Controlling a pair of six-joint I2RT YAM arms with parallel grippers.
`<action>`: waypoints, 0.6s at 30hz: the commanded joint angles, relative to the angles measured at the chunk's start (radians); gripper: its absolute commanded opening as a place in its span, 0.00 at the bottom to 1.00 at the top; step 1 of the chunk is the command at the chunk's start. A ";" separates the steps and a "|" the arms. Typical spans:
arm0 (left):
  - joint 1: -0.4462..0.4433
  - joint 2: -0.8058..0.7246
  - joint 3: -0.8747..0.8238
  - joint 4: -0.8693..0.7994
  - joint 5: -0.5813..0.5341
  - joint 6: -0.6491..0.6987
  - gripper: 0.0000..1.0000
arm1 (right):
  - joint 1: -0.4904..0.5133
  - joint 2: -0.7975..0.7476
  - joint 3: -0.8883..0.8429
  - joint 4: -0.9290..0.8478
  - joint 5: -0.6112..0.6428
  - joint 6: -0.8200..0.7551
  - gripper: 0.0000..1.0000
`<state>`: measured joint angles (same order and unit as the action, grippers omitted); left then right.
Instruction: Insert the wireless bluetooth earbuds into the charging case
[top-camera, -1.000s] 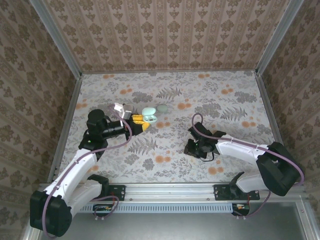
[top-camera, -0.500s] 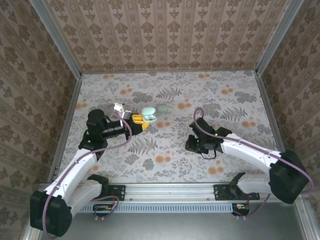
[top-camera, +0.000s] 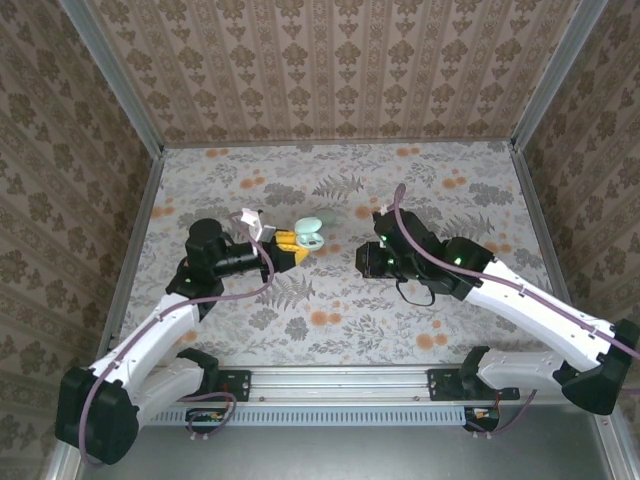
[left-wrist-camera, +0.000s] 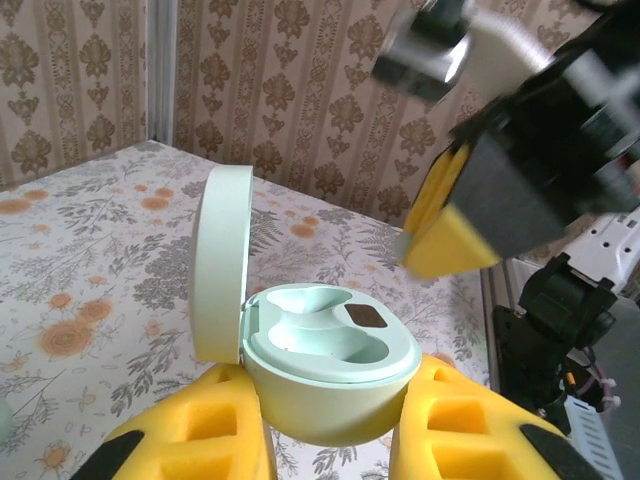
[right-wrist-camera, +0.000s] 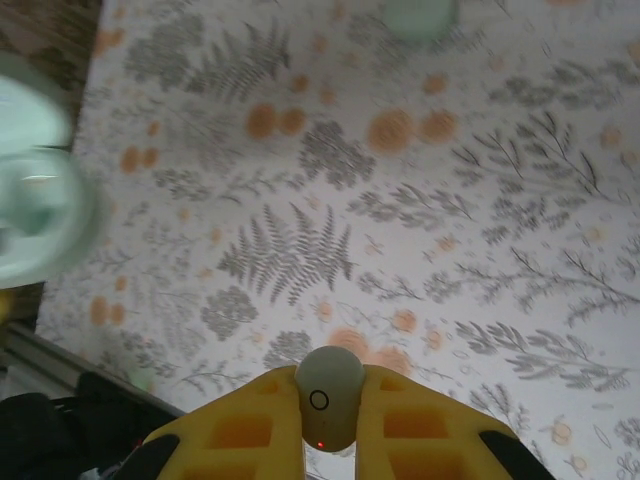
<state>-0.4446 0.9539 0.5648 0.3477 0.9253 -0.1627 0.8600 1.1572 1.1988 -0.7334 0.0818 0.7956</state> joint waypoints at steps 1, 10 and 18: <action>-0.004 0.001 0.024 0.054 -0.021 0.029 0.03 | 0.034 0.020 0.093 -0.062 0.066 -0.059 0.14; -0.041 -0.010 -0.020 0.139 -0.063 0.021 0.03 | 0.076 0.081 0.233 -0.012 0.063 -0.149 0.14; -0.052 -0.019 -0.031 0.164 -0.072 0.017 0.02 | 0.088 0.196 0.348 0.002 0.022 -0.226 0.15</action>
<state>-0.4858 0.9539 0.5430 0.4648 0.8616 -0.1600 0.9421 1.3277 1.5043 -0.7410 0.1204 0.6216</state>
